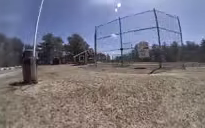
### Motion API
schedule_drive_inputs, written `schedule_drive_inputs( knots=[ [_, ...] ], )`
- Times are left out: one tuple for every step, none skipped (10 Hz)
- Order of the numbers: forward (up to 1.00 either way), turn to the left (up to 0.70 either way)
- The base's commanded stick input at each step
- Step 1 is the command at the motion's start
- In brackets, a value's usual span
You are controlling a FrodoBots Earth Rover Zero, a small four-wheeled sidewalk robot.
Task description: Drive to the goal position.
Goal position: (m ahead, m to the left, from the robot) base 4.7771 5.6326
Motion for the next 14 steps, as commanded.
schedule_drive_inputs(
  knots=[
    [0.7,0.0],
    [0.7,0.0],
    [0.7,0.0],
    [0.7,0.0],
    [0.7,0.0],
    [0.7,0.0],
    [0.7,0.0],
    [0.7,0.0],
    [0.7,0.0],
    [0.7,0.0],
    [0.7,0.0],
    [0.7,0.0],
    [0.7,0.0],
    [0.7,0.0]
  ],
)
